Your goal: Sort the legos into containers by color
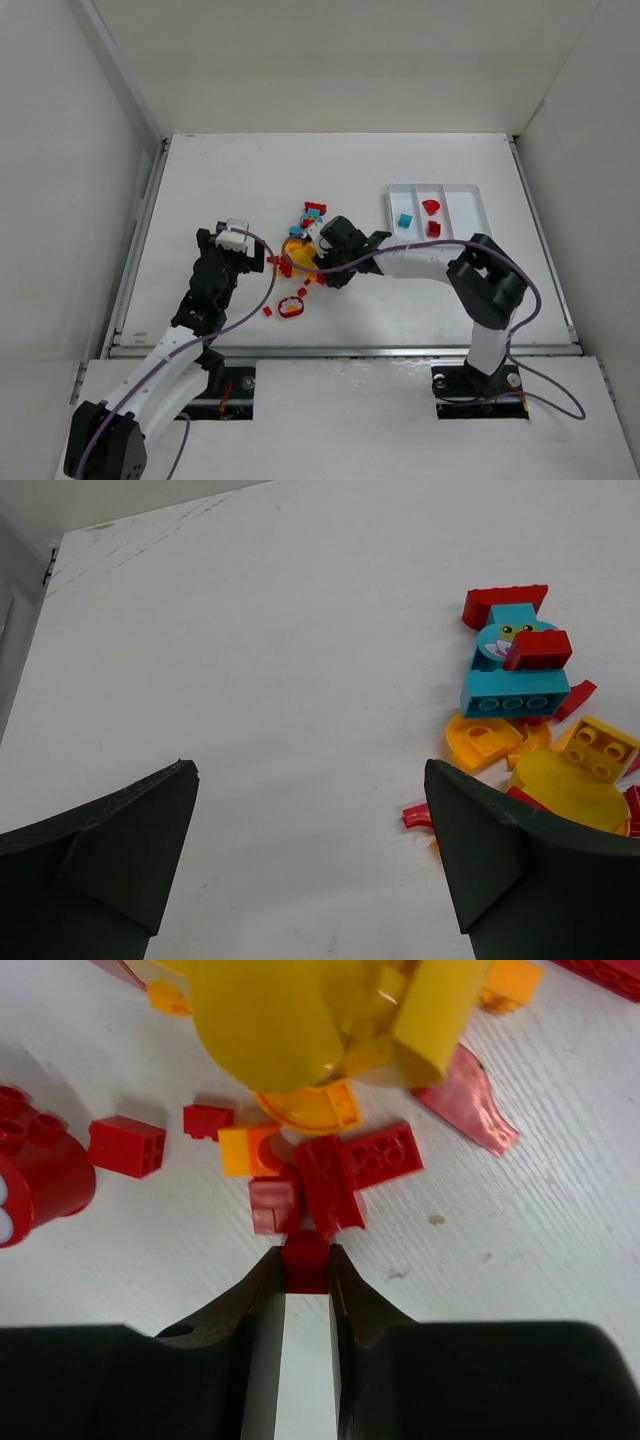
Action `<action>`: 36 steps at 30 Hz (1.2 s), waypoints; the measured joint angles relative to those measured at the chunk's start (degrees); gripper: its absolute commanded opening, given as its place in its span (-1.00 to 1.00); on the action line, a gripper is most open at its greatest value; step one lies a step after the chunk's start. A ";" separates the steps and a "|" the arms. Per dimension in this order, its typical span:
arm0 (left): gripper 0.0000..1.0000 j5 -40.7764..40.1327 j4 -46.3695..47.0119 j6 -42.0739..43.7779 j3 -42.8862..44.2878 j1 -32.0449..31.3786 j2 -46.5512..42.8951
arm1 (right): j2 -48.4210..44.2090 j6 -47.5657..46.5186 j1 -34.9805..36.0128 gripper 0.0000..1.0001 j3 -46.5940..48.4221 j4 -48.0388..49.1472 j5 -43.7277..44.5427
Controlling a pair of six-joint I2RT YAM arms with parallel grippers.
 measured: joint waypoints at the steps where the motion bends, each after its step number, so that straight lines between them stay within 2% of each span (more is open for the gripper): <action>1: 0.87 0.07 0.00 0.11 0.00 0.00 0.00 | -0.83 0.00 0.00 -1.00 -0.68 -0.02 0.68; 8: 0.87 0.44 0.02 0.48 0.00 0.00 0.00 | -14.60 1.18 -3.15 -1.00 -6.43 -0.92 3.50; 12: 0.87 0.70 0.02 0.52 0.00 0.02 0.00 | -21.51 5.55 -14.80 -1.00 -8.02 -0.04 5.29; 17: 0.87 0.74 0.04 0.52 0.00 0.00 0.00 | -20.87 13.18 -34.58 -1.00 -7.91 -0.39 9.84; 19: 0.87 0.76 0.09 0.52 -0.02 0.02 -0.04 | -18.84 15.30 -39.23 -1.00 -7.82 -1.49 11.37; 22: 0.87 0.76 0.39 0.55 -0.33 0.02 -0.37 | -15.74 17.53 -41.94 -0.99 -7.63 -2.97 12.26; 25: 0.87 0.76 0.39 0.55 -0.66 0.02 -0.42 | -12.79 19.10 -42.18 -0.76 -6.21 -4.48 13.16; 26: 0.87 0.76 0.39 0.55 -0.68 0.00 -0.42 | -12.04 19.50 -42.18 -0.55 -5.64 -4.68 13.29; 29: 0.87 0.83 0.42 0.72 -0.70 0.02 -0.61 | -11.26 20.70 -42.45 -0.17 -4.48 -4.83 13.77; 30: 0.87 0.96 0.44 0.76 -0.74 0.02 -0.76 | -11.26 20.96 -42.62 0.06 -4.20 -4.87 14.05; 32: 0.87 1.14 0.44 0.79 -0.74 0.02 -0.98 | -11.26 21.40 -42.84 0.30 -3.82 -4.90 14.60; 36: 0.89 1.66 0.44 0.83 -0.74 0.02 -1.05 | -11.41 20.96 -42.88 0.46 -3.78 -5.31 14.99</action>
